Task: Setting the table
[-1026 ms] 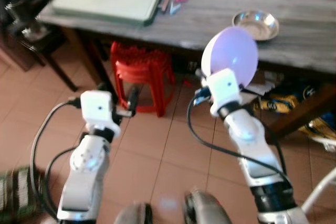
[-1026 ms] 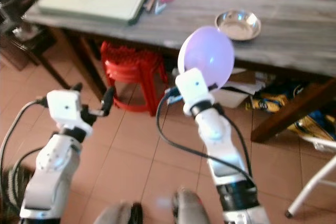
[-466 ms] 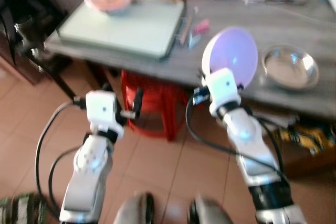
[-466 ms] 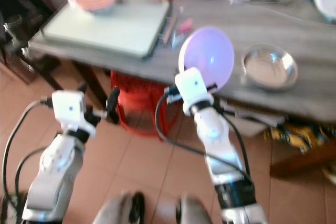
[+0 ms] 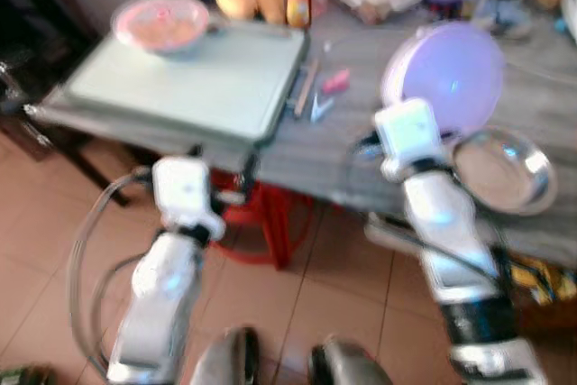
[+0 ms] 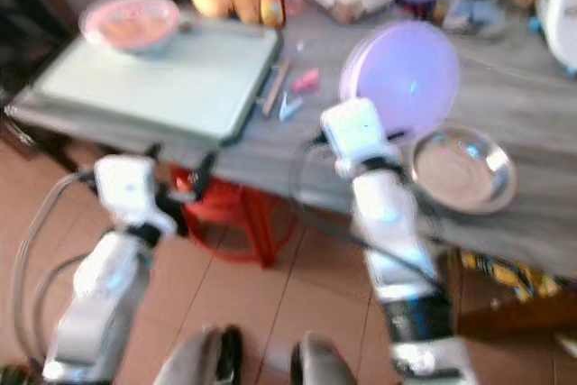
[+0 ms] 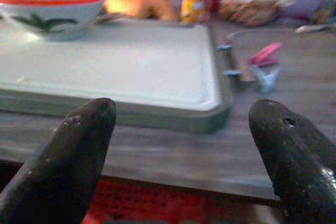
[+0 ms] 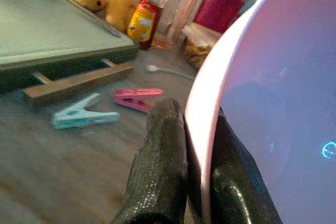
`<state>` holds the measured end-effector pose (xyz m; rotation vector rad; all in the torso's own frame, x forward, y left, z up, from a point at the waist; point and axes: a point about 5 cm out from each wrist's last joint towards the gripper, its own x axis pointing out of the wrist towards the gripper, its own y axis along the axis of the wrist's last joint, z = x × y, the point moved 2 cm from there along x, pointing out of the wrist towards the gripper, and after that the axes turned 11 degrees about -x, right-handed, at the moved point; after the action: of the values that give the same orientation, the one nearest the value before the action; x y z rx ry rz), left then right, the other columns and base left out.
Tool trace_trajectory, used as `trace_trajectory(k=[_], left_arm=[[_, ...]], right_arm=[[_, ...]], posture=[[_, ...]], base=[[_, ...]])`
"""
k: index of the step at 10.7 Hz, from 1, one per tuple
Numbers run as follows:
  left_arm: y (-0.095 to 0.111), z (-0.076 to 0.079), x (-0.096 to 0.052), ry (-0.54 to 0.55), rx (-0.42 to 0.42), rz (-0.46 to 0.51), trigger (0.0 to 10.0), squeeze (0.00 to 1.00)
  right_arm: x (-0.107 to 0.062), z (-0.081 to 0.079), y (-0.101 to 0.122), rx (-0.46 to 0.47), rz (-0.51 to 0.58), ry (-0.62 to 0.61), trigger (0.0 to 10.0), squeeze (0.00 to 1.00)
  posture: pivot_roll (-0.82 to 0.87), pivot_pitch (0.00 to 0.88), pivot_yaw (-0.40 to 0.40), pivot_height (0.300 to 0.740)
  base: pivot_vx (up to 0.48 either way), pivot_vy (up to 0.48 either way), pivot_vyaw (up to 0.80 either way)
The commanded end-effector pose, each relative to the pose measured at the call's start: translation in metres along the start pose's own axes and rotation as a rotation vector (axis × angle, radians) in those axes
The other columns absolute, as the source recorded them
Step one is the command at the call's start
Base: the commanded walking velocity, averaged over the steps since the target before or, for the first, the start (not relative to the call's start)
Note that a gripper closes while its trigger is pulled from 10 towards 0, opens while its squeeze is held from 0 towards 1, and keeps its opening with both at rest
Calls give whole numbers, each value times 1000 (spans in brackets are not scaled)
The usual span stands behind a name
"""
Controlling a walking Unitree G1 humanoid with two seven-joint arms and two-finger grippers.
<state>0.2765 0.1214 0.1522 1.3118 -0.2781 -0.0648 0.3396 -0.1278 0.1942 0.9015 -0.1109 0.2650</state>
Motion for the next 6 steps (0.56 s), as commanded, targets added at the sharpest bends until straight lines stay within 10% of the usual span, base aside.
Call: trace_trajectory(k=[1, 6], left_arm=[[-1, 4, -2, -12, -7, -4, 10000, 0], [-1, 1, -6, 1, -22, -17, 10000, 0]], right_arm=[[-2, 5, -7, -4, -37, -22, 10000, 0], [8, 4, -3, -16, -19, 22, 10000, 0]], posture=[[-31, 204, 39, 740], [-27, 206, 40, 740]], base=[[0, 0, -800], [0, 0, -320]])
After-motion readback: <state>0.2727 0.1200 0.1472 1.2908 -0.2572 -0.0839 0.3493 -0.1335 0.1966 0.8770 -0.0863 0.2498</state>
